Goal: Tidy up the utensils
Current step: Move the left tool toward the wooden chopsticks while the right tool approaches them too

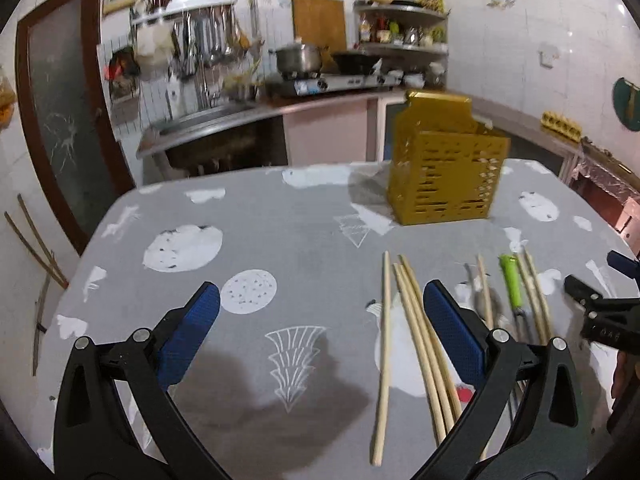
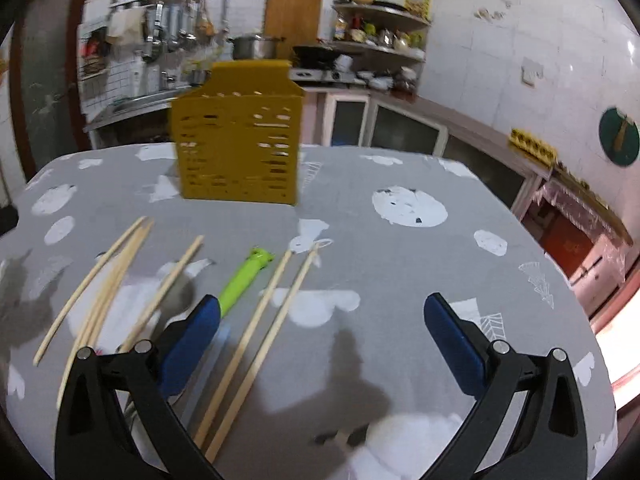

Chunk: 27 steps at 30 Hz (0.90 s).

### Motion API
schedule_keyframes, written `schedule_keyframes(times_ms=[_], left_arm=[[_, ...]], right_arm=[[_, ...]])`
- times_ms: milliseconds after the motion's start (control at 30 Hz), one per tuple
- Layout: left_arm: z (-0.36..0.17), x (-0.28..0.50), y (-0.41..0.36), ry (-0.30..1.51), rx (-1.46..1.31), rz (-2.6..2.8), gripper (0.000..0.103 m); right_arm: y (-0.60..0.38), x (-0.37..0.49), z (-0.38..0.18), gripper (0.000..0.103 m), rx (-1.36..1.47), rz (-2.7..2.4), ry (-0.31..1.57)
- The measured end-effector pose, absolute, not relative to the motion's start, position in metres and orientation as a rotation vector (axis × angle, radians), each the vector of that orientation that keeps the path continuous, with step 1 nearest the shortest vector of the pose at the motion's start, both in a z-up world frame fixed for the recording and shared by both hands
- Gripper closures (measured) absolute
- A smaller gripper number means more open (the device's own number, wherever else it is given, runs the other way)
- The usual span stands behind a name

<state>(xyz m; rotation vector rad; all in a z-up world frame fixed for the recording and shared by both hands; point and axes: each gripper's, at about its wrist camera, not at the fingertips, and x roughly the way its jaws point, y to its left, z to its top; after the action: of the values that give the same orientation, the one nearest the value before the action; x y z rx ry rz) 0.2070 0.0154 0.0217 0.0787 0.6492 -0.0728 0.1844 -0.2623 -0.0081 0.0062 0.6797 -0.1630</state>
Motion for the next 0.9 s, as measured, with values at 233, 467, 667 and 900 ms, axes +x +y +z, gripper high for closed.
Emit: schedule_keyframes(times_ms=[233, 467, 667, 900], left_arm=[[0.018, 0.249, 0.008, 0.678, 0.112, -0.009, 0.005], [0.019, 0.276, 0.002, 0.701, 0.086, -0.009, 0.005], [0.011, 0.304, 0.005, 0.752, 0.037, 0.01, 0.005], [-0.003, 0.303, 0.005, 0.751, 0.044, 0.003, 0.005]], right_arm=[[-0.277, 0.221, -0.015, 0.004, 0.046, -0.196, 0.693], [-0.283, 0.243, -0.022, 0.004, 0.059, -0.212, 0.717], [-0.289, 0.26, -0.023, 0.004, 0.085, -0.23, 0.729], [-0.293, 0.26, -0.029, 0.018, 0.104, -0.22, 0.748]])
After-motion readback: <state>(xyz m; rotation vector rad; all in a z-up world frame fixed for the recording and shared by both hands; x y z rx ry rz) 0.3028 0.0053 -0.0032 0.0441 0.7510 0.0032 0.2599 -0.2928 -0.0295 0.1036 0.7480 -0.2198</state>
